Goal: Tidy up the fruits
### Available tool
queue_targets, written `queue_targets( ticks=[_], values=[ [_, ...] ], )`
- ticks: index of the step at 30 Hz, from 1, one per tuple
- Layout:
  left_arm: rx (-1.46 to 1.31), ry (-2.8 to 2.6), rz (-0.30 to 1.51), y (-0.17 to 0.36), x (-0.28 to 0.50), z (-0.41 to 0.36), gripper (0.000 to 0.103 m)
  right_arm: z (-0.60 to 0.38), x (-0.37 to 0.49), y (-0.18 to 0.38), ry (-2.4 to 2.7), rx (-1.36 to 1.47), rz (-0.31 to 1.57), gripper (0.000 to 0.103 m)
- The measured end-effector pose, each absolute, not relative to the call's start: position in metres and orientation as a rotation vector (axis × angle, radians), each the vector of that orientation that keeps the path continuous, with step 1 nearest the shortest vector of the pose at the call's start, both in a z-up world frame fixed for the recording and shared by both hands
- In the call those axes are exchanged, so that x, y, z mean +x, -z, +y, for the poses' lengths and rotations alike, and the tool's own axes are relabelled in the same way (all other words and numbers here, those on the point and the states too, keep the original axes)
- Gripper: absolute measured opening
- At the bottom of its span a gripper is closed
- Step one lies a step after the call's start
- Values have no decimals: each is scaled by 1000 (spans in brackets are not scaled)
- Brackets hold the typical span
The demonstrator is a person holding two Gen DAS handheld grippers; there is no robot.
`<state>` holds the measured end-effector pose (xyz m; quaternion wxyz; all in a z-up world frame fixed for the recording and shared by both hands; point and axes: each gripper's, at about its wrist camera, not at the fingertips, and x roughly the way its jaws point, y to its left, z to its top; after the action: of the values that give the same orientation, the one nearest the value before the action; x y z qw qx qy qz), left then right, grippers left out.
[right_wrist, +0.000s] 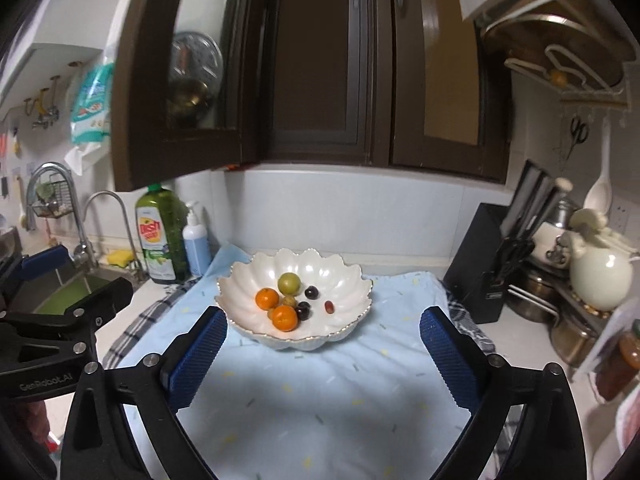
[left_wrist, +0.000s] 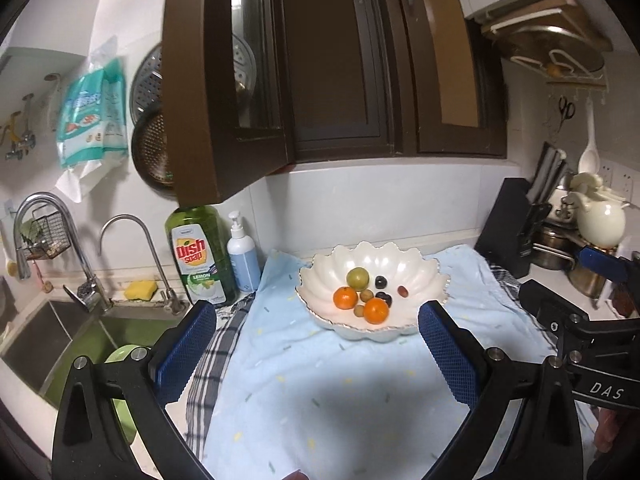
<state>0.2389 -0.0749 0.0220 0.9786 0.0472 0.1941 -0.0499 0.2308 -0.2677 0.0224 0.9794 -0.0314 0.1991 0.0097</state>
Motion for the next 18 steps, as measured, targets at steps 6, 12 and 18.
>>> queue_targets(
  ticks=[6, 12, 18],
  values=[
    [103, 92, 365, -33, 183, -74, 103, -265, 173, -35, -19, -68, 363, 99],
    [114, 84, 357, -39, 134, -73, 103, -264, 123, -37, -24, -58, 365, 99],
    [122, 88, 338, -42, 91, -71, 103, -264, 79, -34, -16, -46, 373, 99]
  ],
)
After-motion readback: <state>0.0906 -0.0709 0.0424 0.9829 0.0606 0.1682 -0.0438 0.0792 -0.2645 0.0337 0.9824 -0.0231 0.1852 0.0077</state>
